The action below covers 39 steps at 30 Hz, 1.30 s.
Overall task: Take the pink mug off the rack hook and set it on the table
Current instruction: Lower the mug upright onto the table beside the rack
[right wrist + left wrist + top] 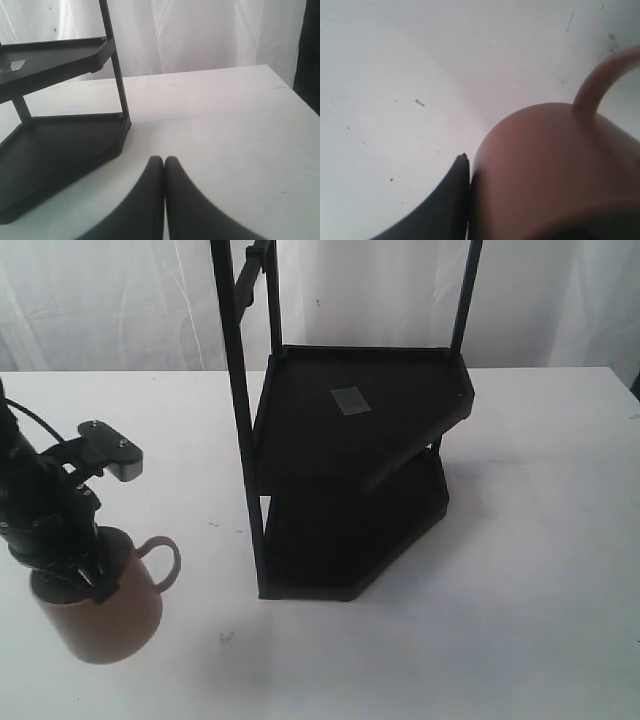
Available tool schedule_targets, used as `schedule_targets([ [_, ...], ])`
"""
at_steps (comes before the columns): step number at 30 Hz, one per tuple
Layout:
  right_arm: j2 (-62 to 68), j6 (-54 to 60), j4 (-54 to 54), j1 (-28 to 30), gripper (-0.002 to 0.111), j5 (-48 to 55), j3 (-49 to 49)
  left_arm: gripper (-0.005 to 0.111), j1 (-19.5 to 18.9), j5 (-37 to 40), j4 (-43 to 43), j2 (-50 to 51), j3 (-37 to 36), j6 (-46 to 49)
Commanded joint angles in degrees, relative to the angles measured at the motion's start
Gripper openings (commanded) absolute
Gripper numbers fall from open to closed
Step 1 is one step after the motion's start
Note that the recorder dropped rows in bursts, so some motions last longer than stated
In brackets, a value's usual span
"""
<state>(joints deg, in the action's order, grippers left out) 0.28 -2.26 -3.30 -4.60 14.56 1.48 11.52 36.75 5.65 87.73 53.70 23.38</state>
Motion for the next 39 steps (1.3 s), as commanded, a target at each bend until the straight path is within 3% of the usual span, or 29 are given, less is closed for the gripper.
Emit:
schedule_targets([
  [1, -0.28, -0.1, 0.15, 0.02, 0.0, -0.88, -0.36, 0.0, 1.32, 1.1, -3.55, 3.45, 2.4, -5.33],
  [7, -0.28, -0.1, 0.15, 0.02, 0.0, -0.88, -0.36, 0.0, 1.6, -0.83, -3.53, 5.48, 4.66, -7.3],
  [15, -0.28, -0.1, 0.26, 0.02, 0.0, -0.88, -0.36, 0.0, 5.25, -6.31, -3.58, 5.7, 4.75, -7.32],
  [22, -0.28, -0.1, 0.26, 0.02, 0.0, -0.88, -0.36, 0.0, 5.25, -6.13, -3.69, 7.54, 5.46, -7.19],
  [28, -0.28, -1.21, 0.28, 0.02, 0.0, -0.88, -0.36, 0.0, 5.25, -3.14, -8.13, 11.84, 11.11, -10.78],
  [39, -0.28, -1.21, 0.28, 0.02, 0.0, -0.88, -0.36, 0.0, 5.25, -4.37, -10.62, 15.95, 11.01, -15.91],
])
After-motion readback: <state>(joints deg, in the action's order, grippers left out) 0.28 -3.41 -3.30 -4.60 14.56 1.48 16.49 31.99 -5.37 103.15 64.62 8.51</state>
